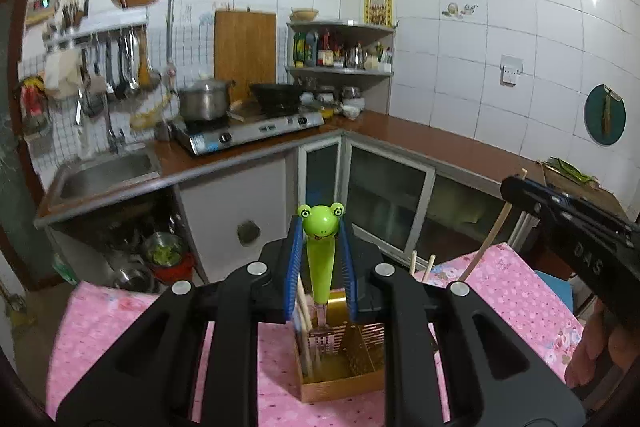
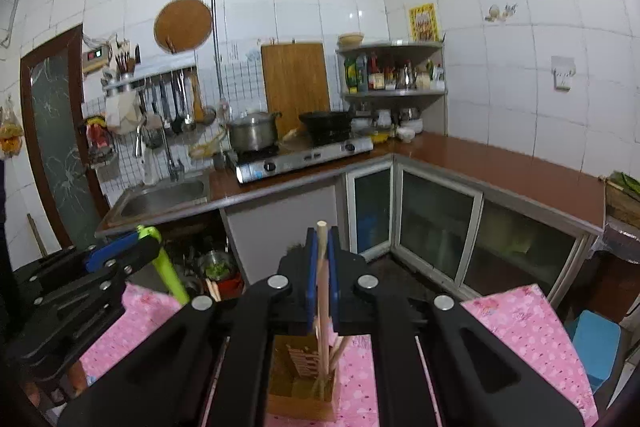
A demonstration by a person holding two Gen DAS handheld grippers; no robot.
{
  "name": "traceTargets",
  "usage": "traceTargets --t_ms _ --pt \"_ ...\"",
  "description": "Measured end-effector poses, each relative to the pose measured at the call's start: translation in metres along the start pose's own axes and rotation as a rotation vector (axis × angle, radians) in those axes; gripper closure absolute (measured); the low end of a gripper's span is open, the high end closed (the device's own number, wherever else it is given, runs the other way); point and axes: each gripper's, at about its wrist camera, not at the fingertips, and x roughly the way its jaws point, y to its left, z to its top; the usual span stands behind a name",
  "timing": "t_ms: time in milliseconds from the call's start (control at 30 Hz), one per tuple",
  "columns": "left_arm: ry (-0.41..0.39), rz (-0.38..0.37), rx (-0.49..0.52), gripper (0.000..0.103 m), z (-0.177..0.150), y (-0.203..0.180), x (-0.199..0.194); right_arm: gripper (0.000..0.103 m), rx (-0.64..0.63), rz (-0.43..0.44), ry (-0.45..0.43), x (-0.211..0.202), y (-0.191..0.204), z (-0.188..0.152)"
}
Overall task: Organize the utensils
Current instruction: 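Drop the frog fork and chopstick into the caddy, opening both tools, then lower both tools and close the left tool on the last chopstick while the right grasps a wooden spoon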
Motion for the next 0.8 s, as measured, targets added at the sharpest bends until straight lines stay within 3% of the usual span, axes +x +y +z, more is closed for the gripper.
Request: traceTargets --t_ms 200,400,467,500,533,567,600,800 --pt "0.102 -0.01 0.011 0.086 -0.04 0.002 0.049 0.098 -0.01 0.007 0.094 0.04 -0.008 -0.041" --pt "0.166 0.012 0.016 0.085 -0.068 0.006 0.068 0.096 -0.031 0.004 0.169 0.067 -0.008 -0.075" --pt "0.187 0.013 -0.003 0.078 -0.072 0.01 0.07 0.095 -0.029 0.016 0.182 0.07 -0.007 -0.083" --pt "0.188 0.014 -0.014 0.064 -0.073 0.012 0.067 0.094 -0.029 0.019 0.186 0.07 -0.007 -0.086" --pt "0.175 0.015 -0.025 0.054 -0.072 0.015 0.059 0.081 -0.031 0.018 0.184 0.066 -0.007 -0.088" --pt "0.164 0.019 -0.025 0.049 -0.071 0.017 0.053 0.06 -0.031 0.025 0.18 0.062 -0.007 -0.089" --pt "0.153 0.026 -0.023 0.04 -0.07 0.018 0.046 0.053 -0.03 0.027 0.173 0.057 -0.009 -0.089" --pt "0.125 0.06 -0.045 0.016 -0.071 0.037 -0.006 0.052 -0.031 0.015 0.153 0.012 -0.012 -0.088"
